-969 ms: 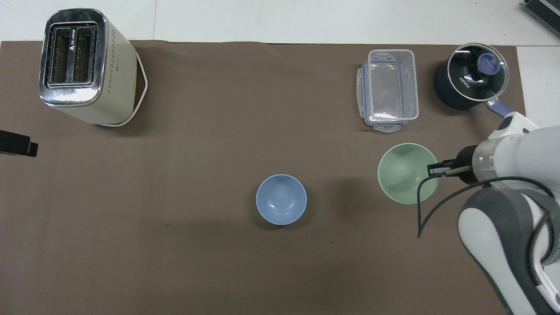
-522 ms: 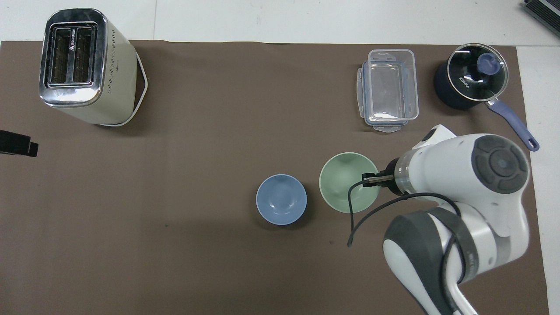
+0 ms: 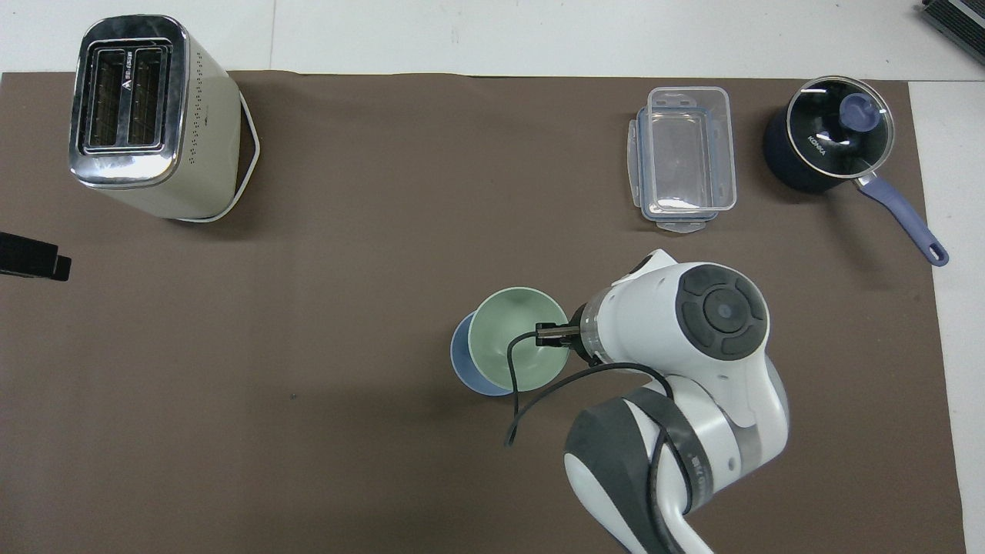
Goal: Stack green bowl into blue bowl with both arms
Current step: 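Lower the green bowl into the blue bowl and open the right gripper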
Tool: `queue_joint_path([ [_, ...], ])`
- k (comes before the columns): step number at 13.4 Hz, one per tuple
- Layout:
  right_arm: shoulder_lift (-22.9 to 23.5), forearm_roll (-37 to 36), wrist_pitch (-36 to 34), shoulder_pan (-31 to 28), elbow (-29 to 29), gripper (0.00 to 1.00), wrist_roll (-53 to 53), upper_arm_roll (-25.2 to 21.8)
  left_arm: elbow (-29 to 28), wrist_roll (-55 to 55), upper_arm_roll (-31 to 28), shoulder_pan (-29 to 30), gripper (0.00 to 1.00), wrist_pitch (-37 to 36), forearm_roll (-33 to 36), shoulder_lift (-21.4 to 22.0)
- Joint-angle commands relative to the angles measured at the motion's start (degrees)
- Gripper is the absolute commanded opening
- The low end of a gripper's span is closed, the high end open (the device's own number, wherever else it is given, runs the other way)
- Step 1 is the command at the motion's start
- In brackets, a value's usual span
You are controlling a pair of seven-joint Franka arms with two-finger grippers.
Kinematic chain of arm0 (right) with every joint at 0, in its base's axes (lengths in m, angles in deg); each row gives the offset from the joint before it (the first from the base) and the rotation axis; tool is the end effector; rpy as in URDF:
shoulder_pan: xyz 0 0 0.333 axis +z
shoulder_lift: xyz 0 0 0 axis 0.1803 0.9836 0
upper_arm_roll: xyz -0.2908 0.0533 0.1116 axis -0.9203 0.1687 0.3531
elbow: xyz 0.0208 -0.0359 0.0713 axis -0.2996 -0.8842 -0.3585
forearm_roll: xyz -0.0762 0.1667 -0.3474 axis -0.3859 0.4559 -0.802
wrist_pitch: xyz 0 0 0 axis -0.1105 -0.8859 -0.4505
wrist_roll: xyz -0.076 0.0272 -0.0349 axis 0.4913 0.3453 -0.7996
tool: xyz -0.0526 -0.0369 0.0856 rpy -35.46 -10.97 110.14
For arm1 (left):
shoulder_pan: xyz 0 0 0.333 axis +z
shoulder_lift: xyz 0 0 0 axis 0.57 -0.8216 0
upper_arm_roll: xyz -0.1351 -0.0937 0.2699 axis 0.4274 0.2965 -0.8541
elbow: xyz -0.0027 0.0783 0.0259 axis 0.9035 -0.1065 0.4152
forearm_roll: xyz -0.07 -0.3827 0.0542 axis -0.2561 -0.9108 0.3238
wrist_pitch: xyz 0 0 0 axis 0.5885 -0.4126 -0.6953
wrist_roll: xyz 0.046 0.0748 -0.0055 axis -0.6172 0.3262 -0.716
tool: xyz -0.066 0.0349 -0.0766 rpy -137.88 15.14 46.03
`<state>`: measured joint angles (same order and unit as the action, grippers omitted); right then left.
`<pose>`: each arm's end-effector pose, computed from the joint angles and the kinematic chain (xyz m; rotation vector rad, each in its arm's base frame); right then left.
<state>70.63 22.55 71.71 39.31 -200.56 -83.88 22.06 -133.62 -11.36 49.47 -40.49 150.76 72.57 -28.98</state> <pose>0.4870 0.2721 0.4232 -2.9740 0.0302 0.0143 0.5269 -0.0215 0.6792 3.1188 -0.2133 0.0081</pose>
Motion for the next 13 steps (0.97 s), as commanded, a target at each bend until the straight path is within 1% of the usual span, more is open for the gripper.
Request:
queue_joint_path([
  [1, 2.55, 1.48, 2.2, 1.83, 0.46, 0.0, -1.75, -0.06, -3.27, 0.26, 0.32, 0.46, 1.0, -0.26, 0.4, 2.73],
  [6, 3.52, 1.48, 3.08, 2.01, -1.99, 0.0, -0.87, 0.03, -3.1, 0.17, 0.32, 0.55, 1.0, 0.0, 0.4, 2.65],
  [8, 4.57, 1.48, 5.01, 3.33, -2.18, 0.0, -1.14, 0.03, -3.01, 0.26, 0.32, 0.55, 1.0, 0.18, 0.4, 2.56],
  [13, 5.37, 1.48, 5.28, 3.51, -2.7, 0.0, -0.7, 0.03, -3.01, 0.17, 0.23, 0.64, 1.0, 0.26, 0.4, 2.64],
])
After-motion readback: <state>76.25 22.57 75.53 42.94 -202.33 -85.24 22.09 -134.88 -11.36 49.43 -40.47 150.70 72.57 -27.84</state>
